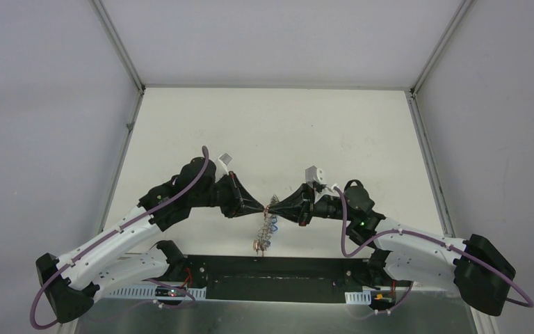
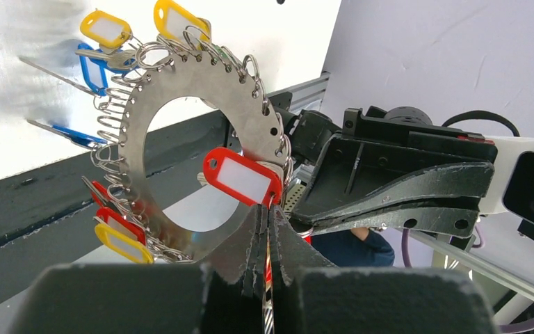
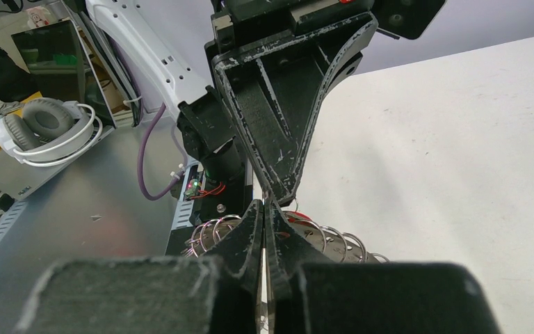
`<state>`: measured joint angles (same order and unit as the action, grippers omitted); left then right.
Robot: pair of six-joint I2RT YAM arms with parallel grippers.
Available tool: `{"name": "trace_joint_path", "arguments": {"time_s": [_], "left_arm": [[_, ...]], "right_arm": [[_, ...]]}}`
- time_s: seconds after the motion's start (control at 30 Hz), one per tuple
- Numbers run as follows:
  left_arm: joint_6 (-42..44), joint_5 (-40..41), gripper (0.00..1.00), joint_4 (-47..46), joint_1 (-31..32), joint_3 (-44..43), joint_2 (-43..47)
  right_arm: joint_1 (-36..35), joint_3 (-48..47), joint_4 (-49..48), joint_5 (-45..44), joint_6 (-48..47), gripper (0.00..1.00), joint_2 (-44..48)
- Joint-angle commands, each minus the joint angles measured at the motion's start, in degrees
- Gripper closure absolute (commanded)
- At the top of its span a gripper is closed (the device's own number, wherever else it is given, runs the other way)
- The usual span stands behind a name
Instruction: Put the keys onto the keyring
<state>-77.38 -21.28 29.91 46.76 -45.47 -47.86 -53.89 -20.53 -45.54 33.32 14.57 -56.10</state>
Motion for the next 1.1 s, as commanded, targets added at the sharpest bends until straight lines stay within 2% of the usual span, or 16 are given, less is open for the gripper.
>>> {"name": "trace_joint_path", "arguments": {"time_s": [0.0, 0.33, 0.43, 0.7, 0.83, 1.07], "left_arm": [[-0.6, -0.9, 1.0, -0.3, -0.1, 1.1, 0.7], [-1.3, 0.5, 1.0, -1.3, 1.6, 1.4, 0.2], [-1.3, 0.5, 0.92, -3.3, 2.3, 1.9, 0.0], [1.3, 3.2, 0.61, -4.9, 2.5, 3.2, 3.4], [4.0, 8.7, 0.51, -4.0, 2.5, 2.9, 8.0], [15.5, 18.2, 0.4, -2.7, 2.5, 1.2, 15.9]], "right_arm": [[-0.2, -1.8, -7.4, -0.8, -0.1, 1.0, 0.5], [-0.2, -1.1, -10.0, -0.7, 0.7, 1.0, -0.3], [-0.2, -1.0, -10.3, -0.7, 0.8, 1.0, -0.4], [-0.2, -0.6, -10.0, -1.3, 0.6, 1.0, 0.6], [-0.2, -0.3, -9.7, -1.6, 0.5, 1.0, 1.1], [-0.1, -0.2, -9.1, -1.8, 0.3, 1.0, 1.8]]}}
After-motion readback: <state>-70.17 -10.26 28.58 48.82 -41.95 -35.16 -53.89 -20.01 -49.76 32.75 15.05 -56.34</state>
